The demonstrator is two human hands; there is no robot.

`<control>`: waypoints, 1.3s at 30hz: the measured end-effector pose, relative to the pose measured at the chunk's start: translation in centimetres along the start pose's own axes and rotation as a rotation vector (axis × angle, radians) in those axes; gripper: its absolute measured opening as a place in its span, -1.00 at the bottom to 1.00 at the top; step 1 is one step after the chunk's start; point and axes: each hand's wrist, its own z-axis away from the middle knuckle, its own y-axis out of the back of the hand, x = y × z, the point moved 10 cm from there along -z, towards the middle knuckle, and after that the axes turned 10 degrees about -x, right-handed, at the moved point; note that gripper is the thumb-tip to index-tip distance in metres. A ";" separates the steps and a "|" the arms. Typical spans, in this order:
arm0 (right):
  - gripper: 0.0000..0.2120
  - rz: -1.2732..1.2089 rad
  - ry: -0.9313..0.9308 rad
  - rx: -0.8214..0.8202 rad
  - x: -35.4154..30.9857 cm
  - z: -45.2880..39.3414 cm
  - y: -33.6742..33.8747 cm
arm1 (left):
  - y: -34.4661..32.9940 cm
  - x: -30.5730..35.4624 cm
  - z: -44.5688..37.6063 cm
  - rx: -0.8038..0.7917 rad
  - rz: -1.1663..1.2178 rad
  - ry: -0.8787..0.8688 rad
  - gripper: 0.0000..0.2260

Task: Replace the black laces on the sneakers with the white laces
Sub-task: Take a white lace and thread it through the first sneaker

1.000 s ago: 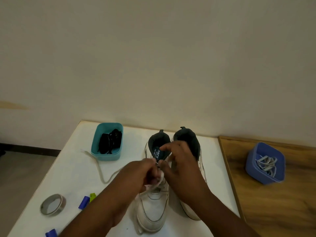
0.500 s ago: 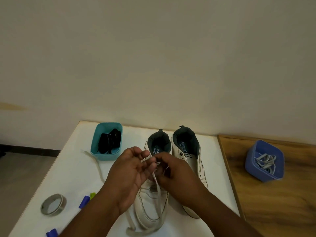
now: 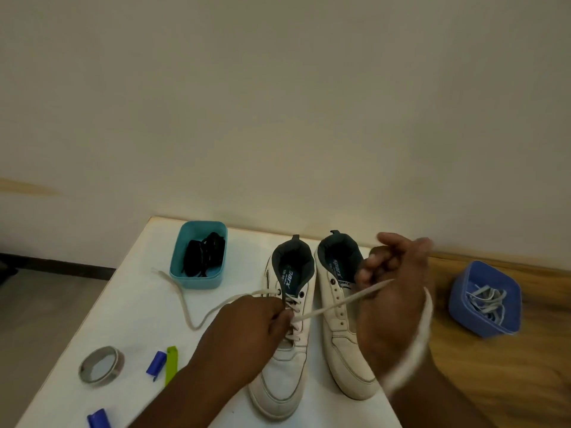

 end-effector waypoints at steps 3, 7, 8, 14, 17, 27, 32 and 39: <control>-0.69 -0.055 -0.213 0.174 1.9 -0.4 2.2 | 0.7 -0.1 0.3 0.091 0.007 -0.005 -0.91; -0.70 0.520 -0.571 -0.257 6.4 1.1 -0.9 | 1.8 0.7 0.5 0.192 0.370 -0.054 -0.58; -0.69 0.699 -0.513 -0.438 6.8 1.8 -2.6 | 2.1 0.6 0.4 0.197 0.552 -0.033 -0.65; -0.78 0.973 -0.298 -0.897 8.0 5.5 -6.9 | 0.6 -1.5 -0.2 0.160 0.856 0.139 -0.83; -0.85 1.034 -0.261 -0.968 7.9 5.4 -7.0 | -0.2 -2.8 -0.2 0.149 1.147 0.243 -0.83; -0.80 1.188 -0.184 -1.306 8.6 7.9 -8.3 | 0.0 -3.8 -0.1 0.264 1.314 0.289 -0.80; -0.55 1.098 -0.244 -0.954 7.7 4.5 -5.9 | 2.5 -4.1 0.0 0.426 1.098 0.184 -0.76; -0.41 1.481 -0.083 -0.767 9.1 1.6 -3.0 | 2.3 -1.6 -1.5 0.381 0.206 0.023 -0.76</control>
